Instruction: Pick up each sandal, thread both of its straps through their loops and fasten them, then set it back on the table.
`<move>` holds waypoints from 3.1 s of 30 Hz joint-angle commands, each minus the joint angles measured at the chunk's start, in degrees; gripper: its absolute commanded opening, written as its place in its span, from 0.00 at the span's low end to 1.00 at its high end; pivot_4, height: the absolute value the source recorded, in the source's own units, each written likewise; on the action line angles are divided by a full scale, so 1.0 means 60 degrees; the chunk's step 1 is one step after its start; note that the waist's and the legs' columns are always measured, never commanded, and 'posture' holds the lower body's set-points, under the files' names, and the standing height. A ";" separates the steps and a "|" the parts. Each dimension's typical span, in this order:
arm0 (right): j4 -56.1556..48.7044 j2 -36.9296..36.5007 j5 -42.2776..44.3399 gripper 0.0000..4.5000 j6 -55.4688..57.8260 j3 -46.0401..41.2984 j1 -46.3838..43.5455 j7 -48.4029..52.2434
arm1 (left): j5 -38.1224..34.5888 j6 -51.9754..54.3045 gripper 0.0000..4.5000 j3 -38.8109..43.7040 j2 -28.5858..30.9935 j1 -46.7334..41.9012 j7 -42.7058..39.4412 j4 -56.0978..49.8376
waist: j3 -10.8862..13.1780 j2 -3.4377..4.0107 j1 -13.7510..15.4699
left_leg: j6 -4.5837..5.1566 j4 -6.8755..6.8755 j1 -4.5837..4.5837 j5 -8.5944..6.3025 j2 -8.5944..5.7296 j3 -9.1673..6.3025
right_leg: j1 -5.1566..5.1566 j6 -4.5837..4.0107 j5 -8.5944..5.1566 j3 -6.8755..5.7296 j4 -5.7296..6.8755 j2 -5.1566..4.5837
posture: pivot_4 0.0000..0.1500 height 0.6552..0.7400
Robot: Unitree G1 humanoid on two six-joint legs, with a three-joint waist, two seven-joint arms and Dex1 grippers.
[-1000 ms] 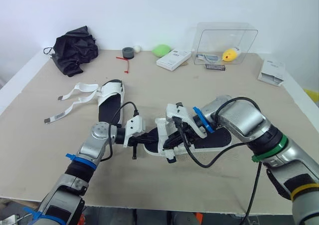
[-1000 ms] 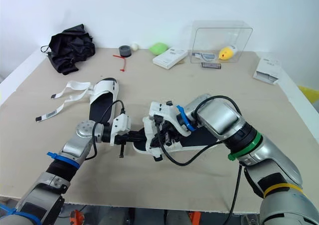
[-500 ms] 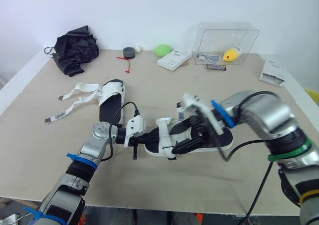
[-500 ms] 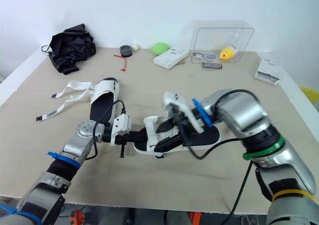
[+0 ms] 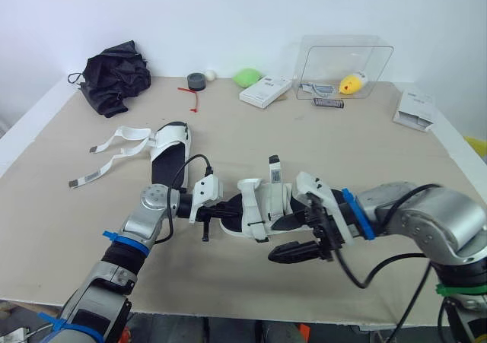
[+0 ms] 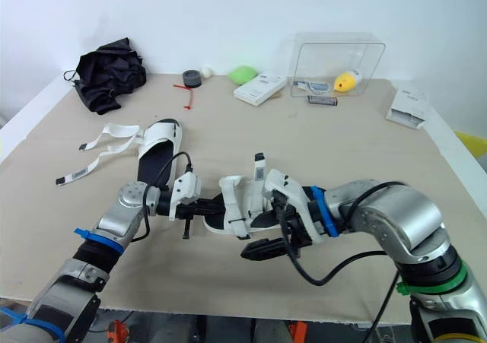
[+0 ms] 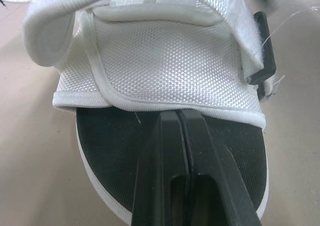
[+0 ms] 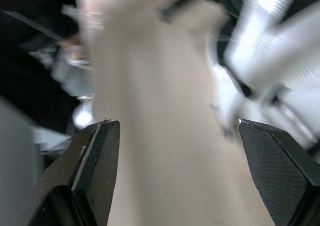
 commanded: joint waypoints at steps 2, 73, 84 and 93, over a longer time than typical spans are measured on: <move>-0.0476 -0.0075 -0.0042 0.90 0.0108 -0.0192 0.0105 -0.0605 | 0.0770 0.0244 0.00 -0.0819 0.0040 0.0441 -0.0181 0.0942 | 0.0000 -0.0001 -0.0002 | 0.0000 0.0000 0.0001 0.0000 -0.0002 -0.0002 | 0.0002 0.0004 -0.0001 0.0004 0.0000 0.0003 | 1.00 1.00; 0.7309 0.4417 0.1297 0.23 0.2631 -0.2885 -0.3079 -0.6386 | 0.0819 0.0082 0.00 -0.0730 0.0056 0.0142 -0.0307 0.1275 | 0.0001 0.0003 -0.0052 | 0.0076 -0.0010 0.0000 0.0055 0.0005 0.0017 | -0.0017 0.0003 0.0059 0.0052 0.0015 0.0033 | 1.00 1.00; 0.8238 0.4682 0.0395 0.99 0.2308 -0.3490 -0.3981 -0.6654 | 0.0808 0.0092 0.00 -0.0727 0.0089 0.0191 -0.0267 0.1242 | -0.0029 0.0007 -0.0055 | 0.0086 -0.0010 0.0021 0.0061 0.0011 0.0019 | -0.0006 0.0009 0.0064 0.0052 0.0015 0.0039 | 1.00 1.00; 0.8072 0.4034 0.0432 0.99 0.0941 -0.3846 -0.5027 -0.5247 | 0.0794 0.0110 0.00 -0.0731 0.0105 0.0222 -0.0277 0.1200 | -0.0018 0.0025 -0.0062 | 0.0088 -0.0028 -0.0003 0.0059 0.0003 0.0043 | -0.0032 0.0007 0.0060 0.0069 0.0003 0.0028 | 1.00 1.00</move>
